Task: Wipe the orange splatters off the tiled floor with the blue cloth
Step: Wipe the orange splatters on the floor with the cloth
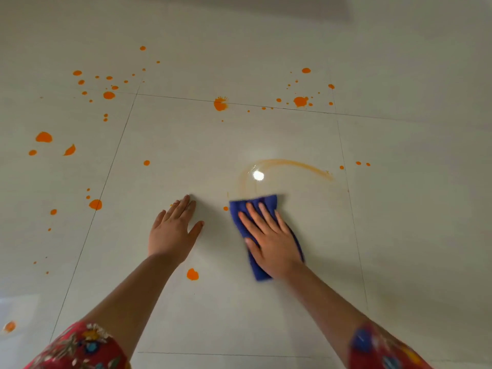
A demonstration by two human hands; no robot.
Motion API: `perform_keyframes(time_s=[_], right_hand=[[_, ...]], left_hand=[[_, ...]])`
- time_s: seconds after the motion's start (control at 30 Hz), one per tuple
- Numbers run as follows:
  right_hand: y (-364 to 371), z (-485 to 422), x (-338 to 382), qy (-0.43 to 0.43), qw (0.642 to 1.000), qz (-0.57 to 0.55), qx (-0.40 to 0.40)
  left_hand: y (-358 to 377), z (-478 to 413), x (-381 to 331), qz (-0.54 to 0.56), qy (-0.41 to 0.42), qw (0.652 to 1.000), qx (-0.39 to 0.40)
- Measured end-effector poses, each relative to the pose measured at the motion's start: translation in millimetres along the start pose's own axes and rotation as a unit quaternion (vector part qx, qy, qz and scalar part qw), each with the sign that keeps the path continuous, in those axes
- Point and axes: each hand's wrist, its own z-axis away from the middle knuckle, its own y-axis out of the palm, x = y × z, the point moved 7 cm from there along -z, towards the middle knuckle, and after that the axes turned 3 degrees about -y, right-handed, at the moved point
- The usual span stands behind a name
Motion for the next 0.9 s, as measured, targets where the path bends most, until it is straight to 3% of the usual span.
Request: perform_keyframes(time_s=[0.03,0.1,0.17,0.23,0.3,0.4,0.53,0.6,0.7,0.77,0.83,0.9], right_hand=[[-2.2,22.2,-16.0,0.016,1.000,0.003,-0.008],[-5.4,42.2,-66.2,0.125,0.992,0.011,-0.011],[-10.3,25.1,-110.2,0.250,0.968,0.013,-0.006],[-18.4,-22.1,-121.1,0.298,0.954,0.002,-0.010],[-19.3,-78.0,-102.5,0.277,0.961,-0.018,-0.002],[-9.8,-126.9,-32.0,0.144,0.989,-0.017,0.019],[-0.4,-63.1,30.4,-0.003,1.000,-0.009,0.011],[1.0,-20.8,6.1,0.025,1.000,-0.005,-0.008],[-4.0,-7.8,-65.8,0.199,0.980,-0.003,-0.006],[-9.5,-37.8,-86.1,0.271,0.962,-0.013,-0.006],[-8.8,-77.6,-70.8,0.264,0.964,-0.034,-0.011],[-2.5,-105.4,-29.8,0.193,0.981,-0.029,-0.002]], left_hand=[[1.2,0.5,-0.5,-0.003,0.003,1.000,-0.003],[4.1,4.7,1.4,-0.005,0.009,1.000,-0.006],[5.3,8.1,2.2,-0.005,0.013,1.000,-0.008],[4.8,7.8,2.0,-0.012,0.015,1.000,-0.003],[2.1,4.4,0.2,-0.028,0.022,0.999,0.009],[-6.2,-3.6,-1.1,-0.057,0.045,0.997,0.029],[-12.0,-2.2,6.6,-0.105,0.102,0.989,0.036],[-10.4,4.3,13.4,-0.116,0.128,0.984,0.039],[-6.4,13.1,25.7,-0.092,0.112,0.989,0.027],[-5.1,17.5,30.5,-0.077,0.095,0.992,0.030],[-5.3,20.4,31.8,-0.076,0.096,0.992,0.036],[-10.1,20.5,32.8,-0.080,0.110,0.990,0.043]])
